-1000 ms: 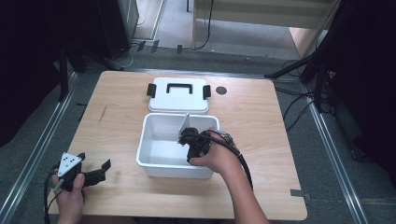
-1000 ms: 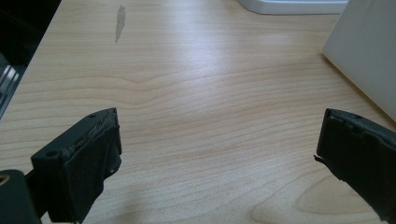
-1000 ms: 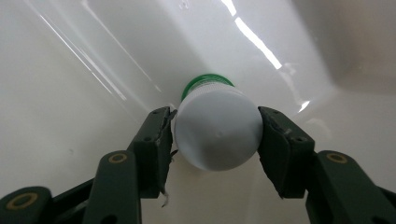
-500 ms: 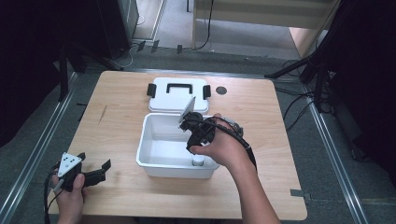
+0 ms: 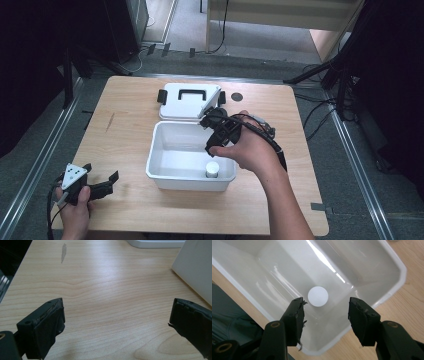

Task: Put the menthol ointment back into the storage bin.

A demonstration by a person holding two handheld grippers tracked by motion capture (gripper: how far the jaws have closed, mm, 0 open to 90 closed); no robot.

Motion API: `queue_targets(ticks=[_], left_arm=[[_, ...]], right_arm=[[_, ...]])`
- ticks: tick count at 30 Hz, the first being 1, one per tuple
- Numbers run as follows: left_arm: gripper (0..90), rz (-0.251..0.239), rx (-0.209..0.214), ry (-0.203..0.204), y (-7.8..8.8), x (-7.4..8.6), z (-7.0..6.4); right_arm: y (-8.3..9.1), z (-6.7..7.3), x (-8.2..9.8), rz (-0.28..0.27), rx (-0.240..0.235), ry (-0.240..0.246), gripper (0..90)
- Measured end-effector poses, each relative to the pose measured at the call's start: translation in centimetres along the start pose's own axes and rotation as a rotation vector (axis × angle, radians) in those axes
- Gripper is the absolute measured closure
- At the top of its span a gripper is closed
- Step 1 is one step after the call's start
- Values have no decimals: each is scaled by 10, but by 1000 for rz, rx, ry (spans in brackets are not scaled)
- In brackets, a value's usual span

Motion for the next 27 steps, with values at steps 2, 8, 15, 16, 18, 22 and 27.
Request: queue_targets(ticks=[2, 8, 15, 16, 18, 22, 27], left_arm=[[6, 0, 0, 0, 0, 0, 0], [6, 1, -2, -3, 0, 0, 0], [6, 1, -1, -3, 0, 0, 0], [6, -1, -1, -2, 0, 0, 0], [6, -1, 0, -2, 0, 0, 0], [6, -1, -1, -2, 0, 0, 0], [6, -1, -1, -2, 0, 0, 0]], right_arm=[[5, -5, 9, -4, 11, -15, 472], [11, -14, 25, -16, 31, -29, 468], [15, -26, 49, -15, 44, -80, 464], [15, -28, 53, -15, 46, -88, 462], [15, -32, 60, -19, 46, -97, 460], [15, -40, 78, -18, 58, -127, 446], [12, -45, 89, -13, 64, -139, 431]])
Point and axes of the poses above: each handheld gripper's, and its own axes: y roughly backward along the jaws, x roughly out of its underside, z roughly to its left, the point moved 1 cm from there along -y, roughly forward along the jaws, and after that the axes turned 15 degrees about y, right-handed, at the moved point
